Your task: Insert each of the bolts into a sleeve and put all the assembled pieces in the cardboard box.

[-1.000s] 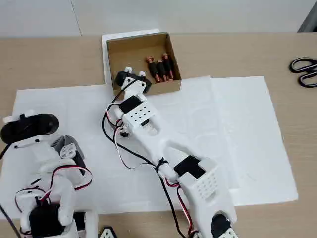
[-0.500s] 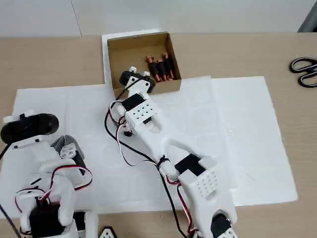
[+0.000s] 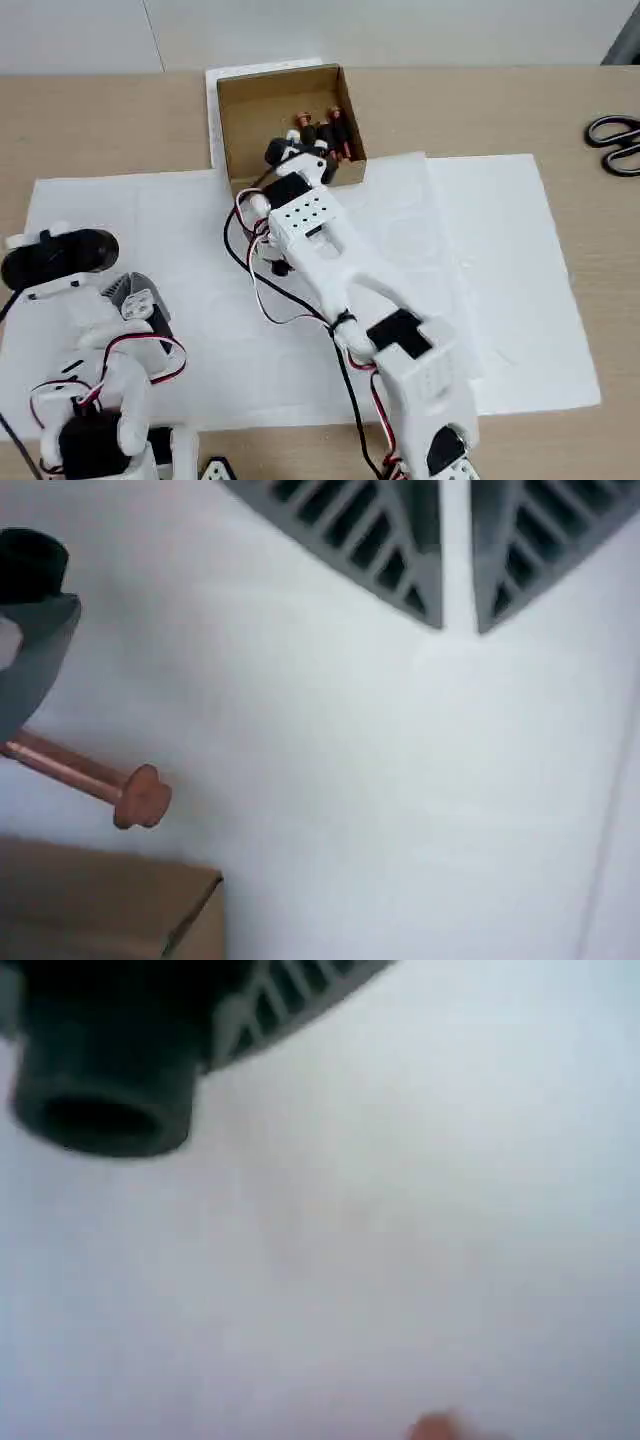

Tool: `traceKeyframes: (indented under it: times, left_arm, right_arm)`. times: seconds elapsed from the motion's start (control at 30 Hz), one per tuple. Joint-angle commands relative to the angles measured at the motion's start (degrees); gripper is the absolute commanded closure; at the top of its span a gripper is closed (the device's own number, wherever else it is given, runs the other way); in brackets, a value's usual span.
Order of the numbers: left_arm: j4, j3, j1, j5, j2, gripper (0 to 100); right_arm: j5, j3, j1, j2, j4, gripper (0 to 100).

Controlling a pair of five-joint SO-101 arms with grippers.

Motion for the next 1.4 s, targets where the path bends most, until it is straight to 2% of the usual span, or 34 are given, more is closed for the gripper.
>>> traceKeyframes:
  times: [0.0, 0.17, 0.27, 0.33, 0.43, 0.6, 0.73, 0.9, 1.03, 1.13, 1.23, 1.37]
  left_arm:
    - [-3.6, -1.4, -0.2, 3.0, -0.2, 99]
    - [-10.0, -0.8, 0.0, 11.2, -0.2, 99]
    - [-13.5, -1.4, 5.1, 19.3, -0.2, 99]
    - [-14.7, -2.2, 11.3, 28.1, -0.2, 99]
    - [-21.3, 1.1, 18.0, 43.3, 0.2, 99]
    - [-27.0, 11.2, 19.5, 64.4, -0.1, 99]
    - [-30.9, 16.2, 17.1, 85.3, 0.1, 99]
    - [-39.0, 20.0, 14.4, 88.3, 0.4, 99]
    - [-46.7, 22.0, 17.3, 89.9, 1.1, 99]
    - [-53.6, 22.5, 18.6, 88.9, 7.0, 99]
    - [-52.0, 18.0, 18.9, 84.0, 19.6, 99]
    - [-44.3, 2.1, 20.7, 80.1, 41.1, 99]
  right_arm:
    - [3.4, -0.9, 0.4, -7.6, 1.8, 99.3]
    - [6.8, -0.9, 2.2, -12.7, 4.7, 99.3]
    - [9.0, -0.9, 5.1, -16.9, 7.2, 99.4]
    - [9.9, -0.9, 7.4, -20.2, 9.3, 99.4]
    - [11.9, -0.9, 11.5, -25.0, 12.2, 99.5]
    - [14.7, -0.9, 18.6, -30.8, 15.9, 99.5]
    - [14.7, -0.7, 22.9, -33.0, 16.5, 99.5]
    - [14.7, -0.6, 24.6, -32.9, 16.4, 99.5]
    - [14.7, -0.6, 24.6, -32.7, 15.9, 99.5]
    - [15.8, -0.6, 24.5, -31.6, 16.0, 99.5]
    - [18.2, -0.6, 24.7, -30.5, 16.7, 99.5]
    - [18.3, -0.6, 24.8, -30.5, 17.3, 99.5]
